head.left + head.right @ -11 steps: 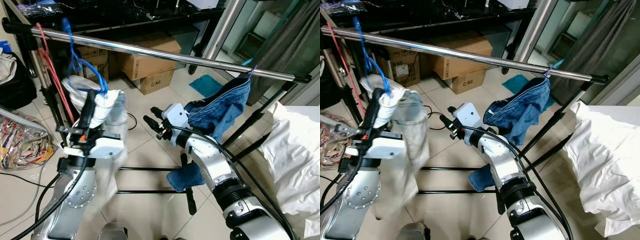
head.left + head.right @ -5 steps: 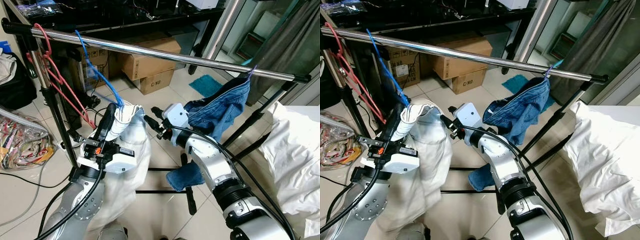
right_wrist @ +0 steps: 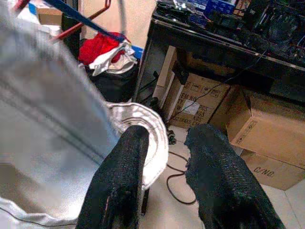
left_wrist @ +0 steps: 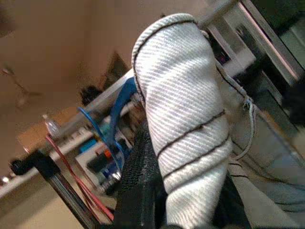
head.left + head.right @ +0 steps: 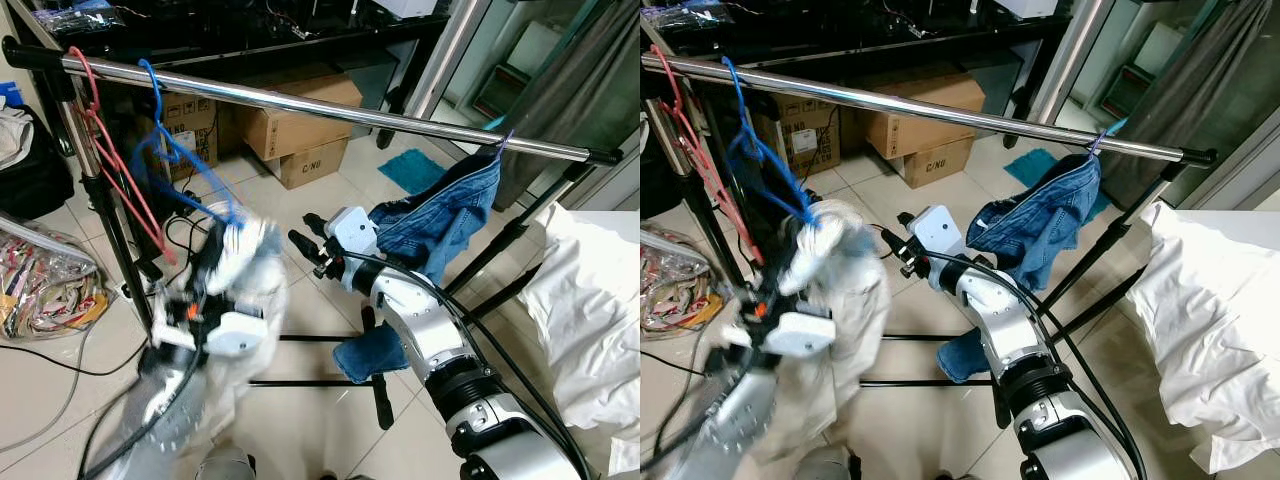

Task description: Hang hanger

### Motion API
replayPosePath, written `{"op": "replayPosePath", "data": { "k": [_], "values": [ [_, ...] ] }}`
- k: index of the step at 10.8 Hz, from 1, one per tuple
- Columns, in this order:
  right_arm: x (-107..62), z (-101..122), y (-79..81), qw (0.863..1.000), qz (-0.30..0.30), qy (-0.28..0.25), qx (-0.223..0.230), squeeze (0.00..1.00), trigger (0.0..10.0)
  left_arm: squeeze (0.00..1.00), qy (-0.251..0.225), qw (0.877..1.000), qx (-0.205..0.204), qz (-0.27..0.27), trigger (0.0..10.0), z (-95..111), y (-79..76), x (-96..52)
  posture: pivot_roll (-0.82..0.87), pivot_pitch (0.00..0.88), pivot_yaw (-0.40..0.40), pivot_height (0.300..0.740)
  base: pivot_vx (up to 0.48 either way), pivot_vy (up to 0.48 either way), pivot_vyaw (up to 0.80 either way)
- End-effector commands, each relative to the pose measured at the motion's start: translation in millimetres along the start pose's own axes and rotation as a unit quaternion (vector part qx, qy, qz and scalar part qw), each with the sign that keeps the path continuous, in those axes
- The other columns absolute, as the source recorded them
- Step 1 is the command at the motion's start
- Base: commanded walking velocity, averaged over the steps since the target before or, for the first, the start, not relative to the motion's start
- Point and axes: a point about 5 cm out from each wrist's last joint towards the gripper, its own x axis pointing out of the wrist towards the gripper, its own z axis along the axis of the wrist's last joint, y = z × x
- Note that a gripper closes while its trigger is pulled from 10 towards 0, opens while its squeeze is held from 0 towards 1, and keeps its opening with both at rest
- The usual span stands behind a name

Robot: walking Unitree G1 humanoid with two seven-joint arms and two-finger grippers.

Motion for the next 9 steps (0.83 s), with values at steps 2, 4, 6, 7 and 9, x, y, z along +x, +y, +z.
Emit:
{"op": "replayPosePath", "data": {
  "k": [2,4,6,7,9],
  "values": [
    [-5.5,-3,-11.7,1.0,-0.021,0.01,-0.002,0.0,10.0,0.0,-0.019,1.0,-0.019,0.012,0.0,7,-3.1,1.1,0.38,0.053,-0.171,0.74,0.0,0.0,0.0],
    [-4.8,-3,-13.3,1.0,-0.024,0.01,-0.005,0.0,10.0,0.0,-0.008,1.0,-0.021,0.003,0.0,1,-8.7,-4.2,0.38,0.052,-0.171,0.74,0.0,0.0,0.0],
    [-5.2,-3,-14.8,0.999,-0.031,0.01,-0.011,0.0,10.0,0.0,0.011,0.999,-0.028,-0.011,0.0,-6,-17.2,-12.3,0.38,0.052,-0.171,0.74,0.0,0.0,0.0],
    [-5.0,-2,-15.5,0.999,-0.033,0.01,-0.011,0.0,10.0,0.0,0.013,0.999,-0.029,-0.013,0.0,-7,-18.3,-13.6,0.38,0.052,-0.171,0.74,0.0,0.0,0.0],
    [-2.7,2,-17.7,0.999,-0.039,0.005,-0.015,0.0,10.0,0.0,0.041,0.998,-0.033,-0.019,0.0,-19,-23.9,-22.6,0.38,0.047,-0.165,0.74,0.0,0.0,0.0]
  ]
}}
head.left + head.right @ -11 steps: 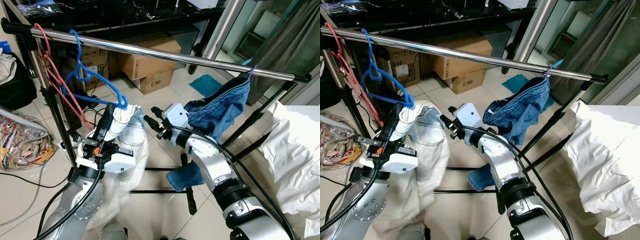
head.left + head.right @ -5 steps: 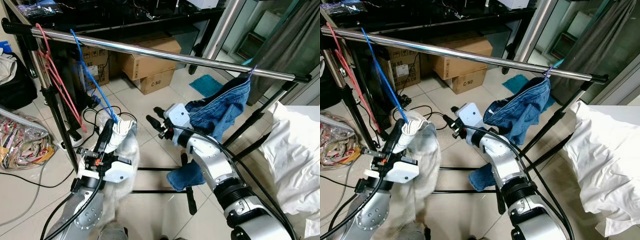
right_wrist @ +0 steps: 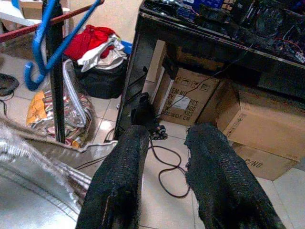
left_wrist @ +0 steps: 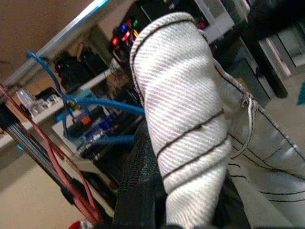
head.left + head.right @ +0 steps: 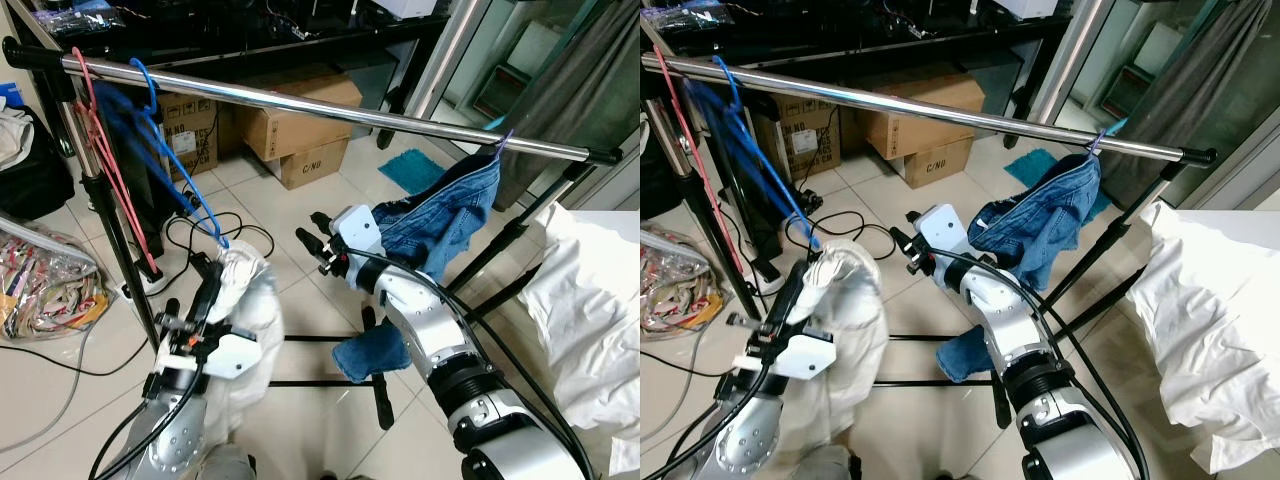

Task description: Hang hanger

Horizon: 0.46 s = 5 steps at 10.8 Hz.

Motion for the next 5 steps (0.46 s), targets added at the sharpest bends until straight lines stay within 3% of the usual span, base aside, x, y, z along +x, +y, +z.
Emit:
{"op": "replayPosePath", "data": {
  "k": [1,4,5],
  "values": [
    [-1.8,4,-10.6,1.0,-0.013,-0.004,-0.014,0.0,10.0,0.0,-0.02,1.0,-0.017,0.01,0.0,7,-3.3,-0.6,0.38,0.044,-0.166,0.74,0.0,0.0,0.0],
    [-0.1,8,-7.8,1.0,-0.007,-0.012,-0.016,0.0,10.0,0.0,0.019,0.999,-0.019,-0.018,0.0,-10,-19.8,-16.3,0.37,0.045,-0.17,0.74,0.0,0.0,0.0],
    [1.7,11,-3.1,1.0,0.005,-0.018,-0.004,0.12,10.0,0.0,0.035,0.999,-0.019,-0.022,0.0,-16,-23.0,-22.4,0.38,0.048,-0.174,0.74,0.0,0.0,0.0]
  ]
}}
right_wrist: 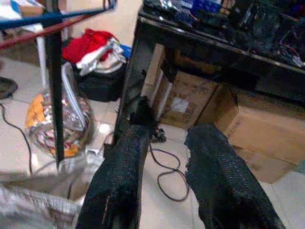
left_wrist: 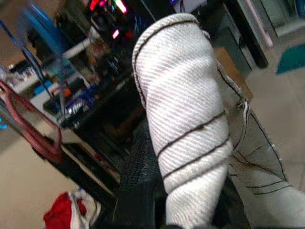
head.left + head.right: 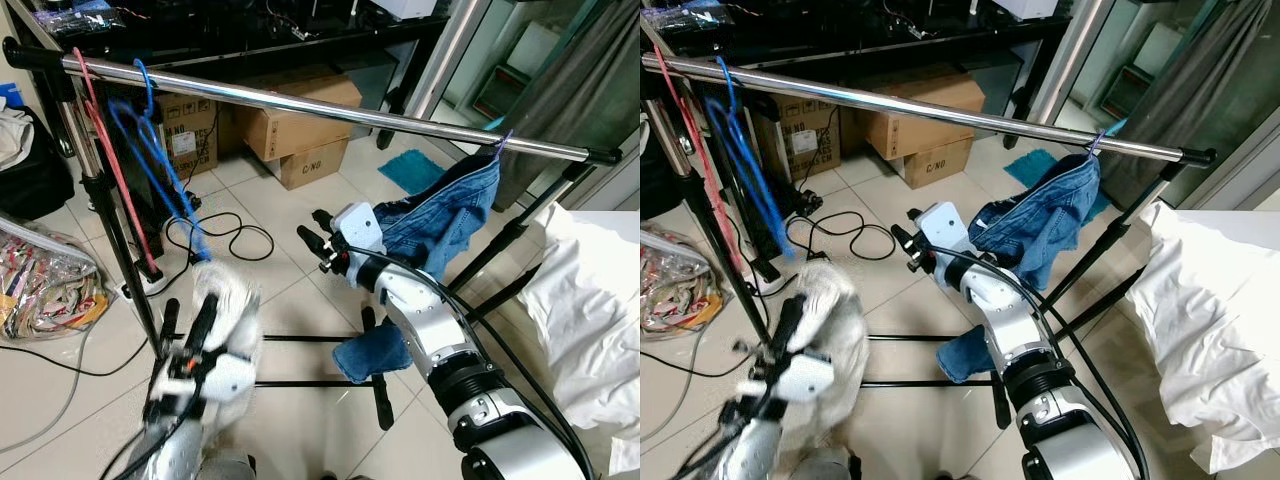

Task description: Hang hanger

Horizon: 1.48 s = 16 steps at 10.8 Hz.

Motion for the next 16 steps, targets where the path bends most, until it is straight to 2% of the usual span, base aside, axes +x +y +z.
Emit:
{"op": "replayPosePath", "data": {
  "k": [1,3,4,5,7,8,9,10,12,13,16],
  "values": [
    [0.7,7,-2.0,1.0,0.006,-0.01,0.008,1.0,10.0,0.0,-0.021,1.0,-0.013,0.011,0.0,7,-2.9,0.4,0.38,0.047,-0.176,0.74,0.0,0.0,0.0],
    [5.9,15,5.0,0.999,0.027,-0.021,0.015,1.0,10.0,0.0,0.014,1.0,-0.012,-0.005,0.0,-10,-12.9,-9.5,0.38,0.047,-0.178,0.74,0.0,0.0,0.0],
    [7.8,17,5.0,0.999,0.027,-0.021,0.027,0.84,10.0,0.0,0.022,1.0,-0.011,-0.007,0.0,-15,-13.9,-11.7,0.38,0.047,-0.178,0.74,0.0,0.0,0.0],
    [9.4,17,8.6,0.998,0.036,-0.017,0.048,0.0,10.0,0.0,0.028,1.0,-0.012,-0.003,0.0,-17,-12.8,-12.0,0.38,0.047,-0.178,0.74,0.0,0.0,0.0],
    [6.4,4,13.1,0.998,0.034,0.006,0.05,0.0,10.0,0.0,0.021,0.999,-0.023,0.025,0.0,-13,-5.8,-2.0,0.38,0.05,-0.177,0.74,0.0,0.0,0.0],
    [1.1,-8,9.1,0.998,0.015,0.024,0.054,0.0,10.0,0.0,0.034,0.995,-0.073,0.057,0.0,-10,0.3,4.7,0.38,0.05,-0.177,0.74,0.0,0.0,0.0],
    [-6.7,-20,4.5,0.998,-0.004,0.041,0.055,0.0,10.0,0.0,0.053,0.985,-0.144,0.076,7.9,-8,1.9,9.6,0.38,0.049,-0.176,0.74,0.0,0.0,0.0],
    [-15.0,-30,-1.0,0.996,-0.029,0.054,0.059,0.0,10.0,0.0,0.059,0.975,-0.2,0.08,10.0,-3,-0.2,12.9,0.38,0.048,-0.172,0.74,0.0,0.0,0.0],
    [-23.3,-35,-18.9,0.988,-0.108,0.055,0.093,0.0,10.0,0.0,0.056,0.968,-0.233,0.077,10.0,4,-4.3,15.6,0.38,0.047,-0.167,0.74,0.0,0.0,0.0],
    [-24.7,-34,-24.3,0.986,-0.123,0.049,0.098,0.0,10.0,0.0,0.055,0.966,-0.243,0.068,10.0,6,-5.9,16.4,0.38,0.048,-0.164,0.74,0.0,0.0,0.0],
    [-23.0,-31,-23.7,0.989,-0.112,0.04,0.092,0.0,10.0,0.0,0.057,0.965,-0.247,0.06,10.0,4,-4.6,17.7,0.37,0.049,-0.166,0.74,0.0,0.0,0.8]
  ]
}}
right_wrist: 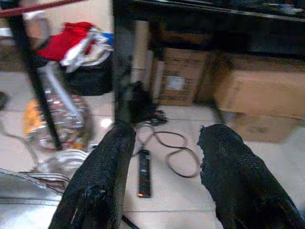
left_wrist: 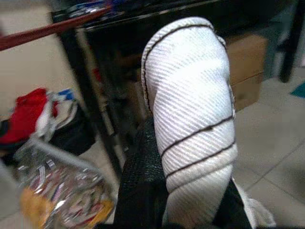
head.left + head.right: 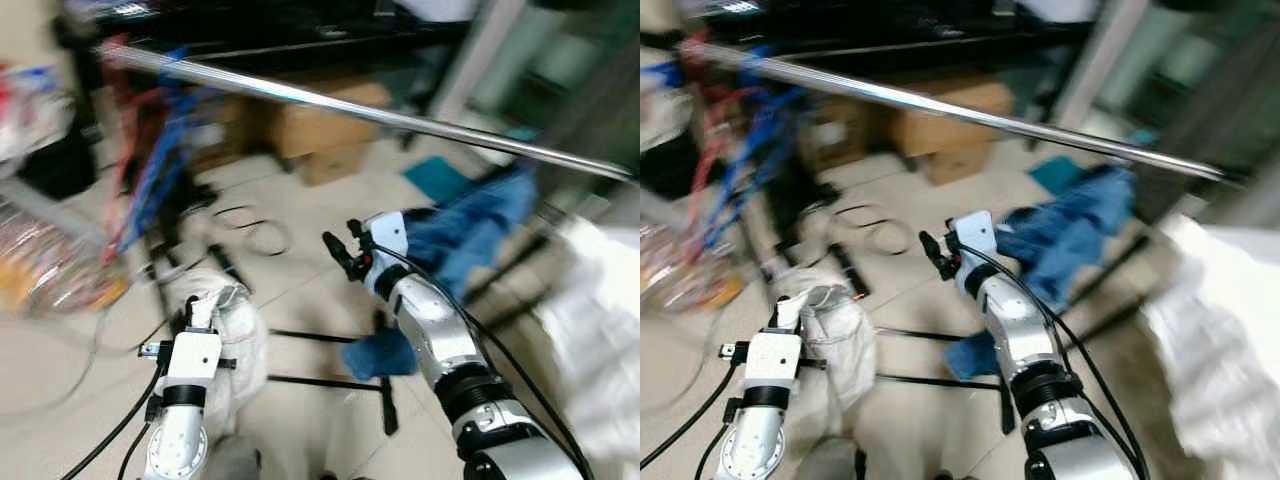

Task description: Hang hanger

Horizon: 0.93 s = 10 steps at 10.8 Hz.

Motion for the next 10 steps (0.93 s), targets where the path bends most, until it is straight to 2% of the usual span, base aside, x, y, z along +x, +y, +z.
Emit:
{"op": "replayPosePath", "data": {
  "k": [1,7,10],
  "values": [
    [-2.1,0.3,-7.6,1.0,-0.012,0.001,-0.001,0.0,10.0,0.0,-0.02,1.0,-0.011,-0.01,10.0,9.2,-5.1,2.9,0.37,0.05,-0.166,0.74,0.0,0.0,0.8],
    [0.3,2.7,-5.6,1.0,-0.008,-0.004,0.0,0.0,10.0,0.0,-0.017,1.0,-0.012,-0.016,10.0,8.2,-6.7,4.4,0.37,0.045,-0.166,0.74,0.0,0.0,0.8],
    [2.1,3.1,-5.4,1.0,-0.01,0.001,0.007,0.0,10.0,0.0,-0.015,1.0,-0.012,-0.016,10.0,7.2,-6.8,4.6,0.36,0.043,-0.167,0.74,0.0,0.0,0.0]
  ]
}}
